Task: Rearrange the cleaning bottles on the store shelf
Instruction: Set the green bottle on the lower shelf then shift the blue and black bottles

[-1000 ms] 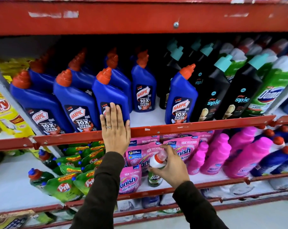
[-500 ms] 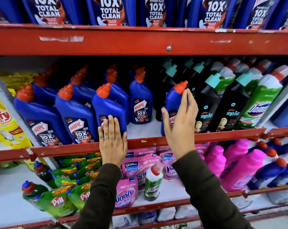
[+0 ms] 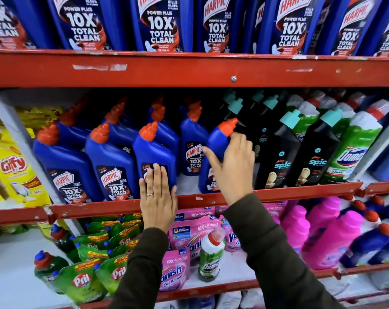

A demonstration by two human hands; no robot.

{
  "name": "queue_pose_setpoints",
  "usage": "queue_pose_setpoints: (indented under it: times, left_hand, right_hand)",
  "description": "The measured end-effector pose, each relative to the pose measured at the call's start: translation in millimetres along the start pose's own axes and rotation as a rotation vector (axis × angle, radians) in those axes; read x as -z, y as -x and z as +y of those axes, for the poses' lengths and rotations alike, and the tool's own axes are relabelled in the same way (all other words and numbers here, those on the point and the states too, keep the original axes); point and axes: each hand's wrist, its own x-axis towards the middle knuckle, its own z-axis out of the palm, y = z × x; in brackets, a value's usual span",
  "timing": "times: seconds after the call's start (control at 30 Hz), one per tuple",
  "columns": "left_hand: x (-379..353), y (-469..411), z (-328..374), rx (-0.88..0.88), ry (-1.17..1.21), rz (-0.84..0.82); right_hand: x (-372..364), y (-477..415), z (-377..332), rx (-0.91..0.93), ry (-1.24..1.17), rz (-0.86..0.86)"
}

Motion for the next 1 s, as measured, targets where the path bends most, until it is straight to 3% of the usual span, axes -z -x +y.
queue_pose_setpoints:
  times: [0.4, 0.5, 0.6, 0.7, 0.83, 1.0]
  left_hand:
    - [0, 0, 6, 0.008, -0.010, -0.012]
    - [0, 0, 6, 0.004, 0.002, -0.006]
    - [-2, 0, 7, 0.006, 0.004, -0.012]
    - [-3, 0, 7, 0.013, 0.018, -0.012]
    - [-3, 0, 6, 0.020, 0.030, -0.022]
    - [-2, 0, 7, 0.016, 0.042, -0.028]
  right_hand:
    - [-7, 9, -19, 0.046, -0.042, 0.012]
    - [13, 3, -7, -0.026, -0.151, 0.196]
    - [35, -19, 24, -0.155, -0.106, 0.424]
    - [53, -44, 70, -0.317, -0.044, 0.513]
    - [68, -63, 117, -0.466, 0.003, 0.446]
    - [74, -67, 146, -0.520, 0.047, 0.361]
